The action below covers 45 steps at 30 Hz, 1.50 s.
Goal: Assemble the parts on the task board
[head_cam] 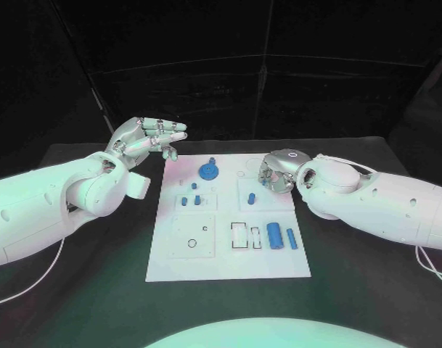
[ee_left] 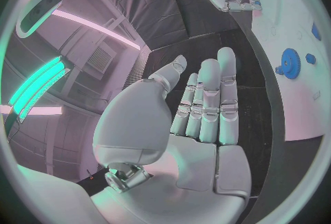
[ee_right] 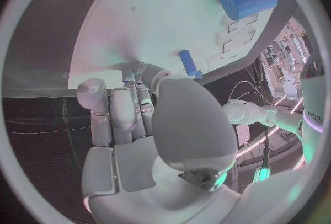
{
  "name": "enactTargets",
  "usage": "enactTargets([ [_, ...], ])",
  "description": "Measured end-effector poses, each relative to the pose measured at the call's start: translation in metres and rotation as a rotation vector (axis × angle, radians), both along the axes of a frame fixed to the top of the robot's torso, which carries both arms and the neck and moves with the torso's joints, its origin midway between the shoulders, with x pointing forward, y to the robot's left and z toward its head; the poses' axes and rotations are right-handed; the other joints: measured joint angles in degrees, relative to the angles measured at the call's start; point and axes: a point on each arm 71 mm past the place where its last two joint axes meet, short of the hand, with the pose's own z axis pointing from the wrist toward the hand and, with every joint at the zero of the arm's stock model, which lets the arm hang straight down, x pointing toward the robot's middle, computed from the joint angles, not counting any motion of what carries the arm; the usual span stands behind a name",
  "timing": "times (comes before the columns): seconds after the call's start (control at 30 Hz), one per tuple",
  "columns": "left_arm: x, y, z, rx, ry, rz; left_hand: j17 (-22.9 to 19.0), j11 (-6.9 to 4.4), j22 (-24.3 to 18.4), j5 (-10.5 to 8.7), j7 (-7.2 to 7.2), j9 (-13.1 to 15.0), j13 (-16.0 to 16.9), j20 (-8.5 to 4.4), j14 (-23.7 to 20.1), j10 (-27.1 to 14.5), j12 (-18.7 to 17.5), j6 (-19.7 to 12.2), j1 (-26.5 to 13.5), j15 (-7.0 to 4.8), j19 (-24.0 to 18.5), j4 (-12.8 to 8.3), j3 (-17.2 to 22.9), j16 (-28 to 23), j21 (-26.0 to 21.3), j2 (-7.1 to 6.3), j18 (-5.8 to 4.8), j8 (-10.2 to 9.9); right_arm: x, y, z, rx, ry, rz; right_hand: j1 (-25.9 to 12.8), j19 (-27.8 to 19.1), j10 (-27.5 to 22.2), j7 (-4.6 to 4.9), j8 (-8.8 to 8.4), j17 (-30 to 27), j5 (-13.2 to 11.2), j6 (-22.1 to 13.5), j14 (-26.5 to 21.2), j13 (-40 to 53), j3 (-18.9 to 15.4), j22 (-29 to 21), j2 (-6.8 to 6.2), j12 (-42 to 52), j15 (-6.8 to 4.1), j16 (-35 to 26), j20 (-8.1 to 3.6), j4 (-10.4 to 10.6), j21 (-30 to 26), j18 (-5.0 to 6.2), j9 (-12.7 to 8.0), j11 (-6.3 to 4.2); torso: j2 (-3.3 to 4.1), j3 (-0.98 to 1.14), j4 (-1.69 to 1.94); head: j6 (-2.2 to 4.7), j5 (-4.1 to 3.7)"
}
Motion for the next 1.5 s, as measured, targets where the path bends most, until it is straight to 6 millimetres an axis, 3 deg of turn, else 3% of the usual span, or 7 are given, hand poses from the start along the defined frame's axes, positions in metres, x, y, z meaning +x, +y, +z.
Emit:
enactTargets([
  [0.63, 0.003, 0.005, -0.001, 0.006, 0.003, 0.013, -0.17, 0.20, -0.14, 0.00, 0.00, -0.02, 0.00, 0.18, -0.16, -0.20, 0.00, 0.00, 0.29, -0.17, -0.18, 0.00, 0.00, 0.00, -0.26, 0.29, -0.01, 0.00, -0.007, -0.005, 0.006, 0.046, -0.041, 0.001, 0.01, 0.00, 0.00, -0.01, 0.02, -0.21, -0.57, -0.02, 0.11, -0.01, 0.18, 0.28, 0.12, -0.01, -0.10, -0.02, 0.00, -0.19, 0.24, 0.02, 0.06, 0.00, -0.03, -0.01, 0.01, 0.00, 0.10],
  [1.0, 0.003, 0.006, -0.002, 0.009, 0.007, 0.014, -0.16, 0.20, -0.20, 0.00, 0.20, -0.04, 0.00, 0.18, -0.37, -0.20, -0.01, -0.21, 0.30, 0.04, -0.18, 0.00, 0.00, 0.00, -0.26, 0.29, -0.02, 0.00, -0.024, -0.013, 0.018, 0.091, -0.054, 0.012, -0.01, 0.00, -0.01, -0.03, -0.08, -0.21, -0.58, -0.06, 0.11, -0.01, 0.18, 0.27, 0.10, -0.01, -0.10, 0.23, 0.00, -0.19, 0.24, 0.02, 0.10, 0.01, -0.08, -0.05, -0.02, -0.01, 0.02],
  [1.37, 0.003, 0.004, -0.002, 0.007, 0.010, 0.006, -0.21, 0.20, -0.25, 0.00, 0.20, -0.04, -0.01, 0.18, -0.37, -0.20, -0.01, -0.21, 0.29, 0.04, -0.18, 0.00, 0.00, 0.00, -0.26, 0.29, -0.02, 0.00, -0.050, 0.026, 0.048, 0.195, -0.088, 0.125, -0.23, -0.01, -0.01, -0.10, -0.15, -0.07, -0.59, -0.13, 0.11, -0.02, 0.41, 0.50, -0.13, -0.01, -0.10, 0.23, 0.00, -0.42, 0.56, 0.03, 0.07, 0.01, -0.10, -0.12, 0.14, 0.10, 0.45],
  [1.5, 0.003, 0.003, -0.002, 0.006, 0.011, 0.004, -0.21, 0.20, -0.24, 0.00, 0.20, -0.03, -0.01, 0.18, -0.37, -0.20, 0.19, -0.21, 0.30, 0.04, -0.18, 0.00, 0.00, 0.00, -0.26, 0.29, -0.02, 0.00, -0.055, 0.041, 0.053, 0.221, -0.092, 0.160, -0.23, -0.01, -0.01, -0.10, -0.30, -0.07, -0.59, -0.14, 0.11, -0.03, 0.41, 0.50, -0.13, -0.01, -0.10, 0.23, 0.00, -0.42, 0.56, 0.02, 0.07, 0.01, -0.09, -0.15, 0.18, 0.19, 1.11],
])
